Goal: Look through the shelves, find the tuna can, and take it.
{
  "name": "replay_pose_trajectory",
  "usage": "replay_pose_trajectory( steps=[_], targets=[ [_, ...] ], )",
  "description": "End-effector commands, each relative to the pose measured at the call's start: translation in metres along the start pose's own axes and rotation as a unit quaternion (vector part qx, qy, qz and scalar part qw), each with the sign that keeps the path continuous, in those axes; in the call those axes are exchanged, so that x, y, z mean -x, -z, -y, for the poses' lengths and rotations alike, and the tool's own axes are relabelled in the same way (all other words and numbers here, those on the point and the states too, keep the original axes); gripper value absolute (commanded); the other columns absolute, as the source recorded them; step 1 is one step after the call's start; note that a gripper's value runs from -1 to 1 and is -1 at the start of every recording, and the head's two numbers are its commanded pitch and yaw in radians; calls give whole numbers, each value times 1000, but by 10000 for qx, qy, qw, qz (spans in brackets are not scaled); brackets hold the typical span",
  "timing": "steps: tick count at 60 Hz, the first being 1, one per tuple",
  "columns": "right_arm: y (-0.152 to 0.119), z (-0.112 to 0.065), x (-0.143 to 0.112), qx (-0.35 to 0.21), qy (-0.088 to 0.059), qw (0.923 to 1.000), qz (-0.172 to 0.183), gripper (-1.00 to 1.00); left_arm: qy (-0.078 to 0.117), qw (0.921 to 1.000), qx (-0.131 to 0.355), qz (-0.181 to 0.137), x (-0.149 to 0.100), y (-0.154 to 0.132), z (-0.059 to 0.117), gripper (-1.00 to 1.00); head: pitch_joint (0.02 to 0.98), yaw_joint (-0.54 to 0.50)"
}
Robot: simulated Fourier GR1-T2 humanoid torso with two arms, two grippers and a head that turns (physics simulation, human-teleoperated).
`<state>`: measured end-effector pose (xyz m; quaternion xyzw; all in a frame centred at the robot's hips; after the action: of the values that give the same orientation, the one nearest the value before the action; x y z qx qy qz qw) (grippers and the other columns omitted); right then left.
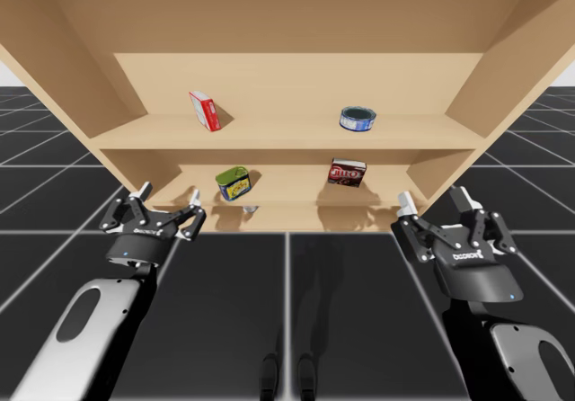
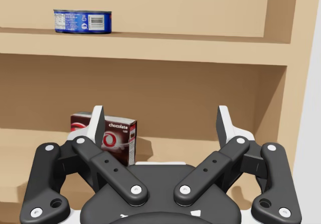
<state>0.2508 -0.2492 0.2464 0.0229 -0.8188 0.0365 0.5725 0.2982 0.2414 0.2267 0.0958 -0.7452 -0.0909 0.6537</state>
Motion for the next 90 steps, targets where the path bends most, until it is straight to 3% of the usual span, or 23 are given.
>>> replay_pose_trajectory(
  steps=[1,3,6,10,34,41,55,60,63,71,75,78,79,81,90],
  targets=[
    [-1,0,1,235,89,9997,-25,-1000,6,10000,-13,-14,1,0,0,-1000,95,-20],
    [-2,0,1,164,88,9998,-53,-1000,2,10000,-16,-14,1,0,0,-1000,97,-21],
    [0,1,0,-65,320,9993,-185,-1000,9,10000,-22,-26,2,1,0,-1000,103,-24],
    [1,3,1,-192,309,9986,-380,-1000,21,10000,-25,-28,2,0,1,-1000,121,-38],
    [2,6,2,-154,276,9990,-315,-1000,48,10000,23,-59,4,0,4,-1000,263,-224],
    [2,7,2,-143,271,9990,-314,-1000,46,10000,37,-64,4,0,4,-1000,277,-242],
    [2,7,-1,-136,395,9985,-342,-1000,19,10000,45,-83,4,0,4,-1000,283,-239],
    [-2,3,-13,-136,556,9976,-390,-1000,-10,10000,39,-89,4,1,3,-1000,285,-244],
    [-4,3,-22,-143,487,9980,-376,-1000,-29,9999,40,-94,4,1,3,-1000,285,-245],
    [-9,1,-52,-189,495,9982,-298,-1000,-61,9999,37,-117,4,1,2,-1000,287,-243],
    [-9,-2,-69,-322,389,9982,-322,-1000,-105,9999,46,-127,3,1,1,-1000,287,-241],
    [-8,-3,-74,-332,393,9981,-348,-1000,-118,9998,52,-136,3,1,0,-1000,287,-240],
    [-7,-5,-83,-366,312,9983,-331,-1000,-138,9998,65,-150,3,1,0,-1000,288,-240],
    [-6,-5,-87,-405,282,9983,-324,-1000,-146,9997,69,-156,3,1,0,-1000,288,-240],
    [1,-11,-105,-563,311,9975,-291,-1000,-156,9997,72,-168,4,2,0,-1000,293,-237]
  ],
)
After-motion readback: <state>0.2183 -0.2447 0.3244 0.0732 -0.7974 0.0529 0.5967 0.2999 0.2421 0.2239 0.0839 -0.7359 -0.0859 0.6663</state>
